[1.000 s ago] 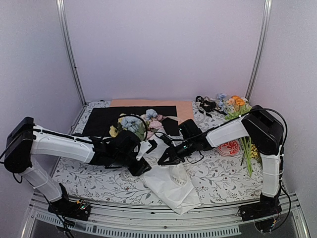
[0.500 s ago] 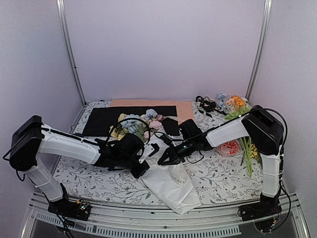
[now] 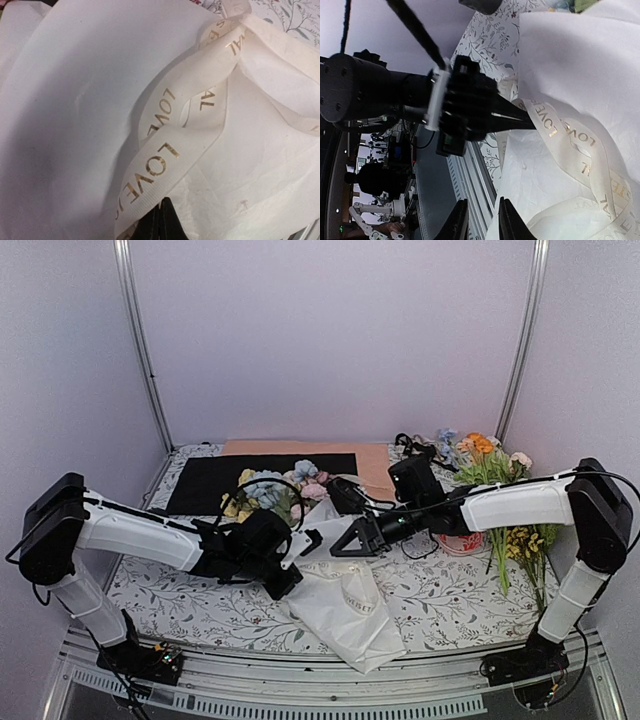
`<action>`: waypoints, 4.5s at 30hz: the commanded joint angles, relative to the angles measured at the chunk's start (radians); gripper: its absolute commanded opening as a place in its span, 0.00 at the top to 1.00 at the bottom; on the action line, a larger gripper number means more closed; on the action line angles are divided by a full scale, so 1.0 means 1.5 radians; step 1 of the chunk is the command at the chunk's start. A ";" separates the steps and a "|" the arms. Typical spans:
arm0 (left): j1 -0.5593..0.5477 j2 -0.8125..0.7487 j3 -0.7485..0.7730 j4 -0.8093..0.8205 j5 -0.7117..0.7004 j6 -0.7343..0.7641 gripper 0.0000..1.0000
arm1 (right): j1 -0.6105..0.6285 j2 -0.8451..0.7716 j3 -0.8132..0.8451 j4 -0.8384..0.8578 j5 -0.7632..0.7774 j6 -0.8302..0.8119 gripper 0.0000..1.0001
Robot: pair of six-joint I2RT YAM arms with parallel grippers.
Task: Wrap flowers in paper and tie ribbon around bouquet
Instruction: Cross the ribbon over the folded bouquet.
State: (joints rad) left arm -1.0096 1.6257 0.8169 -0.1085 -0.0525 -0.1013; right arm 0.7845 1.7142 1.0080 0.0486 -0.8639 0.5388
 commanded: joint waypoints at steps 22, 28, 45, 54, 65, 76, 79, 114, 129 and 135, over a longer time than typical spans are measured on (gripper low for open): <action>0.020 -0.066 0.036 0.094 0.332 -0.138 1.00 | 0.034 0.185 -0.008 0.109 0.073 0.096 0.80; 0.020 -0.057 0.009 0.247 0.448 -0.182 1.00 | 0.033 0.208 -0.009 0.128 0.073 0.109 0.79; 0.012 -0.011 0.033 0.533 0.497 -0.197 1.00 | 0.033 0.242 -0.009 0.146 0.081 0.125 0.79; 0.016 0.004 0.045 0.547 0.341 -0.238 1.00 | 0.034 0.247 -0.013 0.145 0.077 0.122 0.79; 0.106 -0.195 -0.153 0.295 -0.107 -0.392 0.95 | 0.032 0.242 -0.017 0.144 0.078 0.125 0.79; 0.136 -0.318 -0.160 0.140 -0.155 -0.296 0.41 | 0.032 0.242 -0.019 0.143 0.072 0.127 0.79; 0.127 -0.356 -0.125 0.122 -0.096 -0.229 0.48 | 0.033 0.243 -0.016 0.143 0.070 0.127 0.78; -0.111 0.079 0.121 -0.163 -0.111 -0.206 0.66 | 0.033 0.247 -0.009 0.139 0.066 0.121 0.77; -0.095 0.063 0.133 -0.209 -0.243 -0.234 1.00 | 0.032 0.246 -0.017 0.142 0.067 0.122 0.77; -0.104 -0.071 0.052 -0.028 -0.155 -0.162 1.00 | 0.033 0.247 -0.018 0.142 0.068 0.121 0.77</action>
State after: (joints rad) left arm -1.1648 1.6752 0.9684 -0.3492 -0.3538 -0.4232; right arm 0.8341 2.0506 1.0008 0.2787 -0.7868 0.7261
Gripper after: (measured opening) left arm 0.005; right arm 0.229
